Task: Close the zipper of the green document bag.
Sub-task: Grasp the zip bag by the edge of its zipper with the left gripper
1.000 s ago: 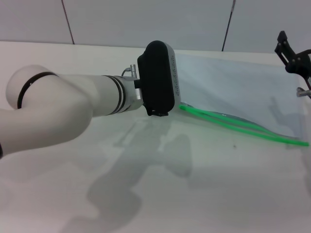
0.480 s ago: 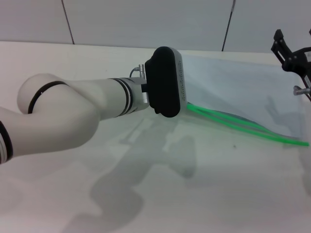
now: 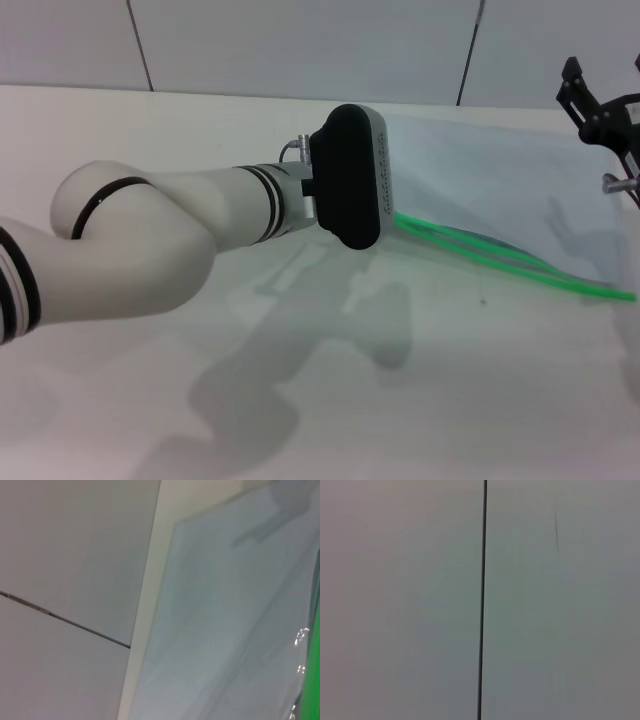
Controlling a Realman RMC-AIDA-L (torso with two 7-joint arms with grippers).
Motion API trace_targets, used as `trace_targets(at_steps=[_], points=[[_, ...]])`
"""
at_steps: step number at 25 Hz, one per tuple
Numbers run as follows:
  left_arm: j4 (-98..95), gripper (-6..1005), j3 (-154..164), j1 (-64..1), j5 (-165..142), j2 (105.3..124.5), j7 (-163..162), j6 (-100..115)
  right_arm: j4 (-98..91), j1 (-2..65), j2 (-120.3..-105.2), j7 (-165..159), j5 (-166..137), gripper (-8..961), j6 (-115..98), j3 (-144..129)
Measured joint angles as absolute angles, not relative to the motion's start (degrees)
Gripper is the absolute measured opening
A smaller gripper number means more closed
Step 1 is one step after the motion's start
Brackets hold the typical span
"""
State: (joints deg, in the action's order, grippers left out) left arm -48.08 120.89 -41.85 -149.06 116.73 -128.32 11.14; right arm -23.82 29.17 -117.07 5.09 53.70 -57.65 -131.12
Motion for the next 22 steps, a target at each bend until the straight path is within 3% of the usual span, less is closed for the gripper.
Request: trace_targets(at_steps=[4, 10, 22], points=[[-47.1, 811, 121.5, -42.4, -148.9, 116.78, -128.4, 10.6, -23.8, 29.4, -117.07, 5.1, 53.7, 866, -57.7, -131.2], [-45.1, 705, 123.4, -43.4, -148.4, 116.82, -128.8, 8.5, -23.8, 29.5, -117.07, 5.1, 53.7, 865, -57.7, -131.2], [-43.1, 686, 126.4, -44.0, -146.8, 116.83, -128.4, 4.6, -23.9, 29.5, -117.07, 5.1, 53.7, 863, -57.7, -131.3]])
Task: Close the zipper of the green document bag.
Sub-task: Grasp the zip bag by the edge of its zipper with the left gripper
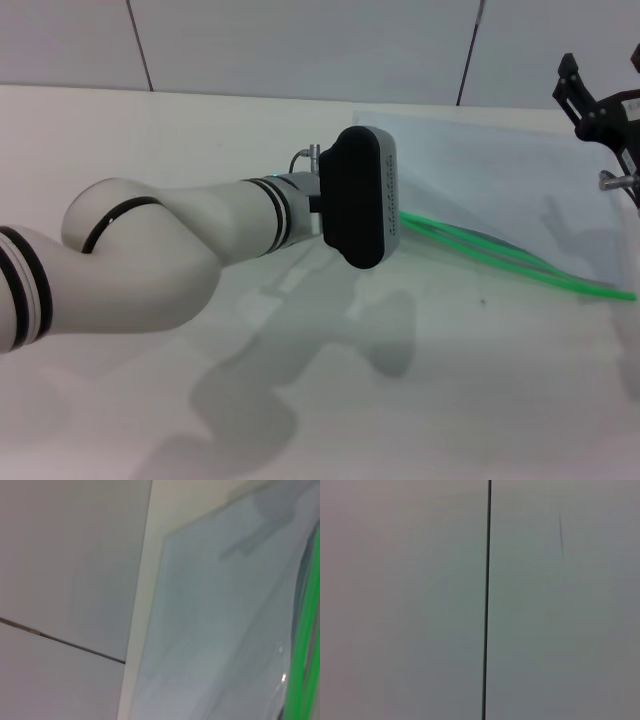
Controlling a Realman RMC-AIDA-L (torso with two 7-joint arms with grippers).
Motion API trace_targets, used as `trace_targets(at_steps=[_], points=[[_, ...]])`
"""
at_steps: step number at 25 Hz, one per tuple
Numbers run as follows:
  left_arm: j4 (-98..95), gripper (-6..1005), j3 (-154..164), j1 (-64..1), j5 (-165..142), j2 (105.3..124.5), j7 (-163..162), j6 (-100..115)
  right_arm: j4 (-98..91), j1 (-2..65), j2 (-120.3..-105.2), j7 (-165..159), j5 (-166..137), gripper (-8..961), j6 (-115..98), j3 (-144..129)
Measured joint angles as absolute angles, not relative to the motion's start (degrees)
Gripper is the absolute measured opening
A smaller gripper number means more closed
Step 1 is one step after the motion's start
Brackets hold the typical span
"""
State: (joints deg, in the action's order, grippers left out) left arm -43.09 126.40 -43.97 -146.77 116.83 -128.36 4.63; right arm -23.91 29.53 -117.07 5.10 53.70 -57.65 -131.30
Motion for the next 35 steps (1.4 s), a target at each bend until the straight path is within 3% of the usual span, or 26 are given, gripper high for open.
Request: trace_targets(at_steps=[4, 13, 18, 23, 31, 35], points=[[-43.0, 680, 126.5, -44.0, -146.8, 116.81, -128.4, 4.6, -23.9, 29.5, -117.07, 5.1, 53.7, 862, -57.7, -131.3], [-41.6, 374, 126.6, -43.9, -146.6, 116.85, -128.9, 2.1, -23.9, 29.6, -117.07, 5.1, 53.7, 861, -57.7, -131.4], [-41.6, 294, 126.7, -43.9, -145.5, 116.88, -129.1, 1.6, -24.0, 29.6, -117.13, 5.1, 53.7, 860, -57.7, -131.5], [-41.6, 124, 126.6, -43.4, -145.0, 116.89, -129.1, 0.5, -24.7, 29.5, -117.02, 2.6, 53.2, 859, -57.7, -131.8], [-42.5, 98, 126.6, -41.5, -144.4, 116.89, -129.2, -1.6, -24.8, 29.6, -116.52, -2.4, 52.2, 858, -55.9, -132.3], [-44.4, 82, 126.7, -40.2, -144.4, 116.66, -129.1, -1.6, -25.0, 29.6, -115.16, -12.9, 45.1, 857, -54.9, -132.0]])
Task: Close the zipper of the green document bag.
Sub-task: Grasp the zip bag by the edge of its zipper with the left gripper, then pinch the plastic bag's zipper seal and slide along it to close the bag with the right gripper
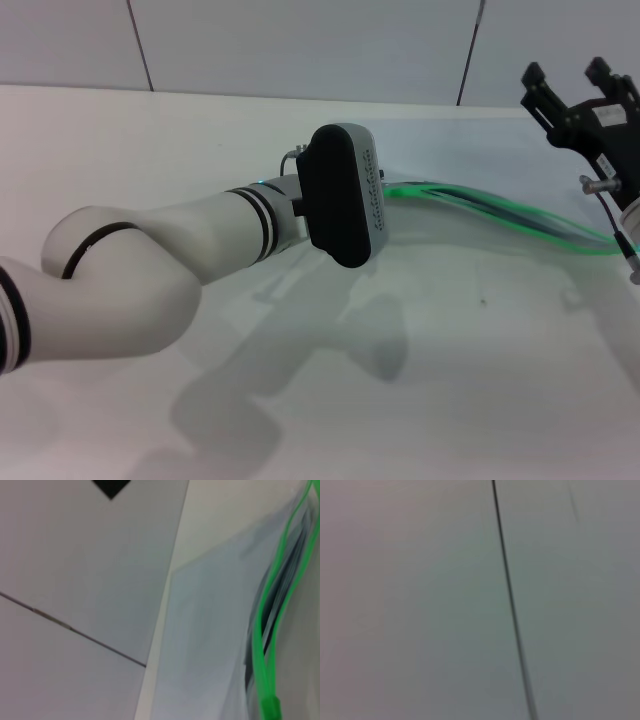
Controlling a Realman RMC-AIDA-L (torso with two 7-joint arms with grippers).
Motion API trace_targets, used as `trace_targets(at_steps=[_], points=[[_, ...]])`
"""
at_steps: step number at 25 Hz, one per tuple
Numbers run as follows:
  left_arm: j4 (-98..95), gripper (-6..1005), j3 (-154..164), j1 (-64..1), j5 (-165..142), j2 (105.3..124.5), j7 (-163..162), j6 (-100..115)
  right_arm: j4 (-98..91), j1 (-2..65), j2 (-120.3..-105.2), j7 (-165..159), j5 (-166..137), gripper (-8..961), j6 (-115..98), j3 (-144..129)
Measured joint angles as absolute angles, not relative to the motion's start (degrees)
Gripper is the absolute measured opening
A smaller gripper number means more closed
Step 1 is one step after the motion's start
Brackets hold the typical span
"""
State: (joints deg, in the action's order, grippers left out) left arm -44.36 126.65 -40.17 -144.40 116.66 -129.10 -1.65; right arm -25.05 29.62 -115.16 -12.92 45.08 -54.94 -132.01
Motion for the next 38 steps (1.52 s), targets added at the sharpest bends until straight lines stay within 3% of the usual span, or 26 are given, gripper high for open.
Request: trace_targets(at_steps=[7, 12, 22, 38], points=[[-48.6, 58, 126.6, -37.9, -144.7, 116.35, -128.6, -1.0, -24.1, 31.8, -109.68, -33.2, 26.2, 856, -56.1, -131.7], [-50.8, 55, 126.1, -36.4, -144.5, 116.29, -128.6, -0.4, -23.2, 33.0, -107.62, -37.5, 16.9, 856, -60.5, -131.6], [-55.2, 55, 124.3, -34.0, -144.4, 115.87, -129.3, 2.2, -16.7, 39.2, -106.90, -40.2, 1.8, 853, -62.0, -131.6], [-56.9, 55, 122.8, -32.9, -143.6, 115.79, -129.8, 4.5, -15.2, 37.6, -109.18, -15.1, 1.3, 798, -62.1, -128.1]])
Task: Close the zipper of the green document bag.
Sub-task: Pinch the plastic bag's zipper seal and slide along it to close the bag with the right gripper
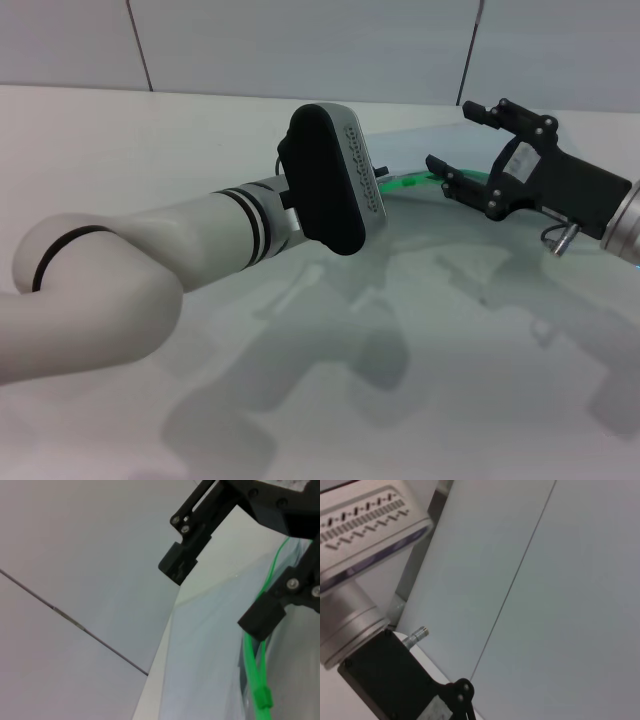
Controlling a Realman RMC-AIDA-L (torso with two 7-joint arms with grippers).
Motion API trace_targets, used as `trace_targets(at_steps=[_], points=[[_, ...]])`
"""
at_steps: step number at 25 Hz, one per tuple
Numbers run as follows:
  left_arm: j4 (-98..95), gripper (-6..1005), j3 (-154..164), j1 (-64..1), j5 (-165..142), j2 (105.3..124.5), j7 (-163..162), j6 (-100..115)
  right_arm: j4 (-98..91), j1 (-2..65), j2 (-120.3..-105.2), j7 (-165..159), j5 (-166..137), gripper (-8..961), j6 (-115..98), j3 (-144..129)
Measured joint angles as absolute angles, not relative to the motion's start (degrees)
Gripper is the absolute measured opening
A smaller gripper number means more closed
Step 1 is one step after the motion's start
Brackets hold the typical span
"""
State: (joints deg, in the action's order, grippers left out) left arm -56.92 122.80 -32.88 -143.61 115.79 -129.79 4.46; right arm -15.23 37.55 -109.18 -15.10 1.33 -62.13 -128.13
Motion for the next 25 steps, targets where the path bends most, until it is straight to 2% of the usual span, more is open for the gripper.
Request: trace_targets(at_steps=[8, 13, 20, 25], points=[[-58.0, 55, 120.7, -32.8, -142.6, 115.75, -130.2, 7.3, -15.1, 37.2, -111.10, -9.6, 0.0, 722, -61.4, -128.3], [-58.9, 55, 120.7, -32.4, -141.5, 115.45, -130.1, 7.8, -15.3, 37.2, -111.40, -8.9, -2.6, 715, -59.7, -128.0], [-59.2, 55, 120.7, -32.3, -141.5, 115.19, -130.1, 8.6, -15.8, 37.2, -112.75, -2.6, -2.6, 695, -56.8, -125.5], [-59.2, 55, 120.7, -32.3, -141.5, 115.20, -130.2, 8.7, -16.4, 37.3, -112.77, -1.9, -2.6, 682, -56.7, -124.8]])
